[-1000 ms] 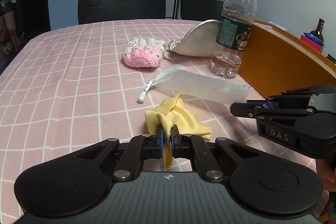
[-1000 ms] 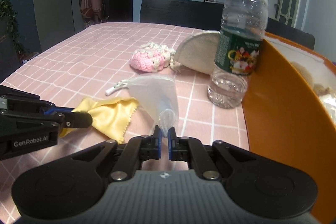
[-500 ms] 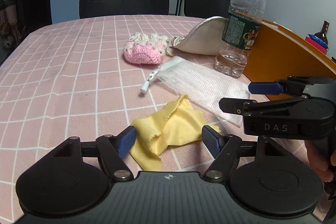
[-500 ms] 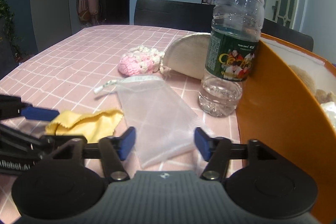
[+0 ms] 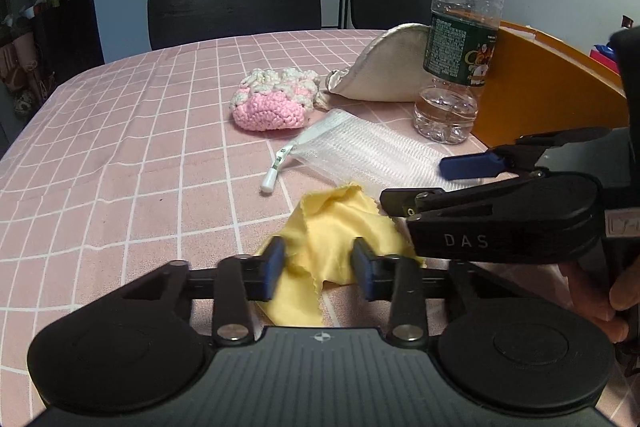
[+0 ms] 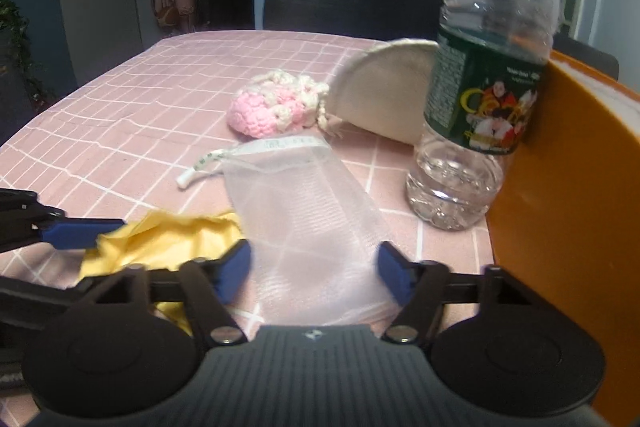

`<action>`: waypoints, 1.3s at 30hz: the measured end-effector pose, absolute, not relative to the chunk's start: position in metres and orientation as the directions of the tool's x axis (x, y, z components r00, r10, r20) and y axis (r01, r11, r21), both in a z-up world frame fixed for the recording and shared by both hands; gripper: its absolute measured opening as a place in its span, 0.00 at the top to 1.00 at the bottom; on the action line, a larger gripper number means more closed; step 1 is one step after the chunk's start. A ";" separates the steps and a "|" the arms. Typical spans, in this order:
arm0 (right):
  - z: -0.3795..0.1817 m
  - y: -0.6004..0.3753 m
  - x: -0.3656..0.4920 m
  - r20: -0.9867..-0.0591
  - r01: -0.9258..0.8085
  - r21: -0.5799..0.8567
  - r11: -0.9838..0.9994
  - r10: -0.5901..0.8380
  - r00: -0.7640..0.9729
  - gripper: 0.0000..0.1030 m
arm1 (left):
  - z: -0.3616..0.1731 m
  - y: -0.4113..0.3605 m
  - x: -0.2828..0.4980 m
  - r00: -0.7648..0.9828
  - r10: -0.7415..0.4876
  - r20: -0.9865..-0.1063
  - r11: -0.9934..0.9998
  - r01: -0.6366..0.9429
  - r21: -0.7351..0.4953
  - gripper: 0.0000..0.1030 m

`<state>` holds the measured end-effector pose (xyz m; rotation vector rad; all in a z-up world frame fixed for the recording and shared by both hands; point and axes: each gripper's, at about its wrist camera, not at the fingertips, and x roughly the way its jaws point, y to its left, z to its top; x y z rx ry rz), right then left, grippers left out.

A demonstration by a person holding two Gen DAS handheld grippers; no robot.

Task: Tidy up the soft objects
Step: 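Lift the cloth and mesh bag into the box and open both grippers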

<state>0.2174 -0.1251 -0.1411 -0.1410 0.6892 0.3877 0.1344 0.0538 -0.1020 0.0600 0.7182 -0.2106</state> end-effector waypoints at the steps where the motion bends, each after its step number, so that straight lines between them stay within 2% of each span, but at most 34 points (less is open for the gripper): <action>1: -0.140 -0.124 0.216 -0.639 -0.403 -0.004 0.915 0.308 0.705 0.69 | -0.102 0.055 0.135 0.733 -0.171 -0.658 0.978 0.207 -0.023 0.74; 2: -0.140 -0.122 0.214 -0.636 -0.412 -0.013 0.911 0.310 0.707 0.77 | -0.102 0.055 0.135 0.735 -0.168 -0.657 0.979 0.200 -0.025 0.81; 3: -0.139 -0.121 0.213 -0.634 -0.418 -0.025 0.908 0.309 0.709 0.92 | -0.102 0.056 0.135 0.738 -0.162 -0.655 0.981 0.195 -0.023 0.86; 4: -0.139 -0.120 0.212 -0.632 -0.423 -0.037 0.905 0.306 0.711 0.98 | -0.102 0.056 0.135 0.739 -0.159 -0.654 0.982 0.190 -0.024 0.93; 5: -0.139 -0.118 0.210 -0.631 -0.425 -0.052 0.904 0.300 0.716 1.00 | -0.102 0.058 0.135 0.740 -0.157 -0.654 0.983 0.182 -0.029 0.95; 13: -0.119 -0.134 0.190 -0.602 -0.402 -0.018 0.915 0.311 0.736 1.00 | -0.087 0.065 0.119 0.770 -0.159 -0.618 0.986 0.160 -0.054 0.96; 23: -0.056 -0.169 0.143 -0.500 -0.419 0.044 0.907 0.383 0.777 1.00 | -0.032 0.056 0.089 0.838 -0.236 -0.492 0.971 0.223 -0.086 0.96; 33: 0.008 -0.247 0.115 -0.483 -0.343 0.083 0.936 0.339 0.808 1.00 | 0.033 -0.006 0.074 0.831 -0.441 -0.339 0.892 0.447 -0.066 0.96; 39: 0.025 -0.294 0.102 -0.488 -0.223 0.018 0.975 0.203 0.849 1.00 | 0.046 -0.067 0.089 0.766 -0.557 -0.319 0.814 0.580 -0.028 0.96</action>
